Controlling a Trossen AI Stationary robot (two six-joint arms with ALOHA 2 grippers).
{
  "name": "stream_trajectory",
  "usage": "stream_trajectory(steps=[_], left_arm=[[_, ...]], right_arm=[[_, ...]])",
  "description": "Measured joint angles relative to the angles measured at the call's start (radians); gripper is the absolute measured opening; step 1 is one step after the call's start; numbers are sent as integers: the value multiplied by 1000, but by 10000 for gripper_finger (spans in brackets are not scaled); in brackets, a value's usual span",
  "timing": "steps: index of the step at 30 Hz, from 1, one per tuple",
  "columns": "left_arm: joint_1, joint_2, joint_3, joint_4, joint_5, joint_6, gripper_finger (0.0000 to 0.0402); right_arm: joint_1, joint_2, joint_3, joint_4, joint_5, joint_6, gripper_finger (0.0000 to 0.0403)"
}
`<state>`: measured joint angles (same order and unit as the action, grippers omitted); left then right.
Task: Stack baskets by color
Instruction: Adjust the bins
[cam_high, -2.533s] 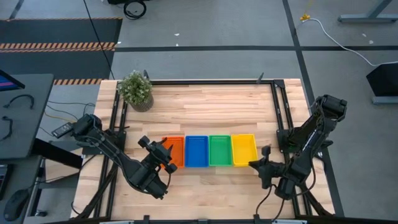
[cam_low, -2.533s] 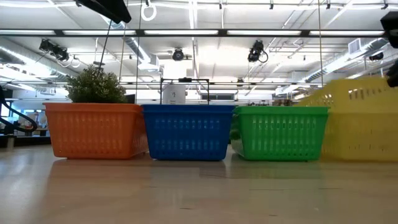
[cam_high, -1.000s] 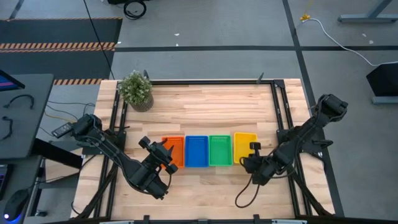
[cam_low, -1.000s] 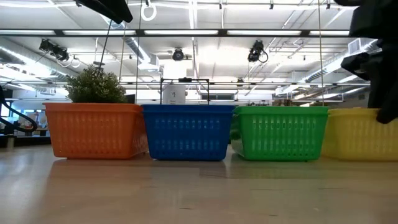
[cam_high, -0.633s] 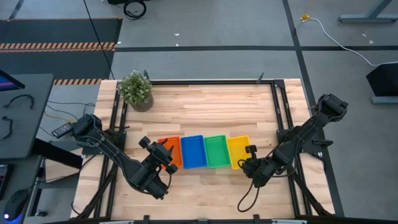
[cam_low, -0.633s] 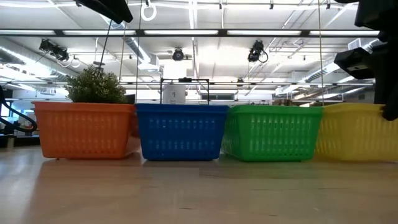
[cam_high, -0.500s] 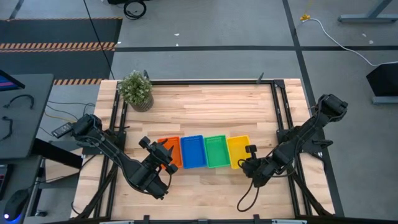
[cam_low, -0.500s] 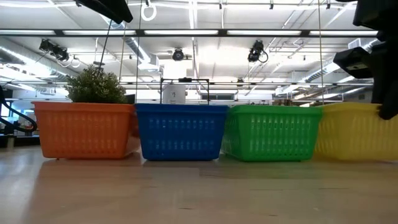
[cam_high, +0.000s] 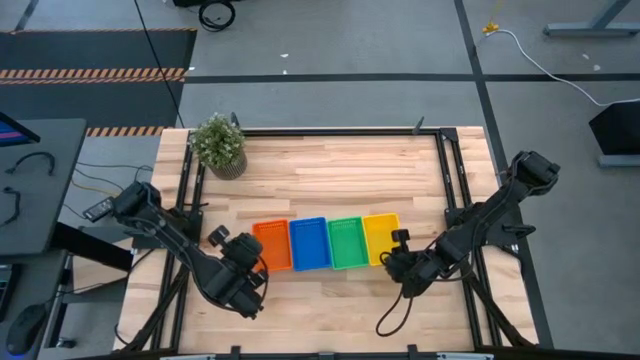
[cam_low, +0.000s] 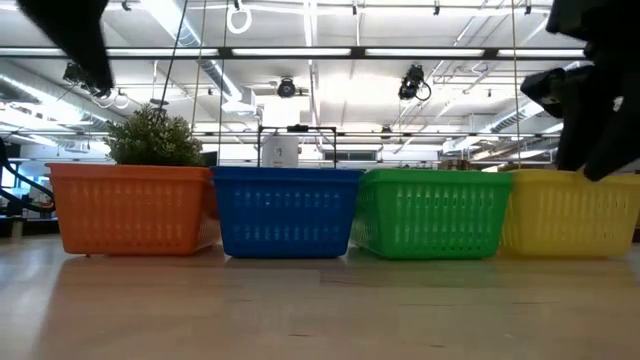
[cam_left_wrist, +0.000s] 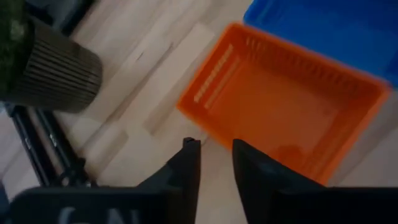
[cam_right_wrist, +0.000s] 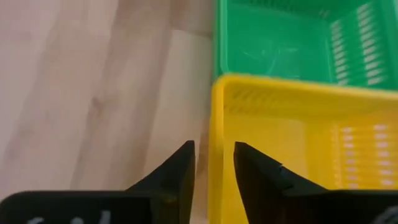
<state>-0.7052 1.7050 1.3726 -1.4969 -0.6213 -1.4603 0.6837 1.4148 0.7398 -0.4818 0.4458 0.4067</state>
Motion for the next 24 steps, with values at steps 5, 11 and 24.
stream_trajectory(steps=[5, 11, 24], left_arm=[[-2, -17, -140, 10, 100, -121, 37], [16, -134, -367, 208, 124, -201, 8], [172, -240, -779, 843, 69, 70, 3]], right_arm=[[34, -61, 36, -87, 0, 29, 121], [58, -208, 0, -445, 84, 382, 86], [-21, -335, -261, -318, -8, 824, 12]])
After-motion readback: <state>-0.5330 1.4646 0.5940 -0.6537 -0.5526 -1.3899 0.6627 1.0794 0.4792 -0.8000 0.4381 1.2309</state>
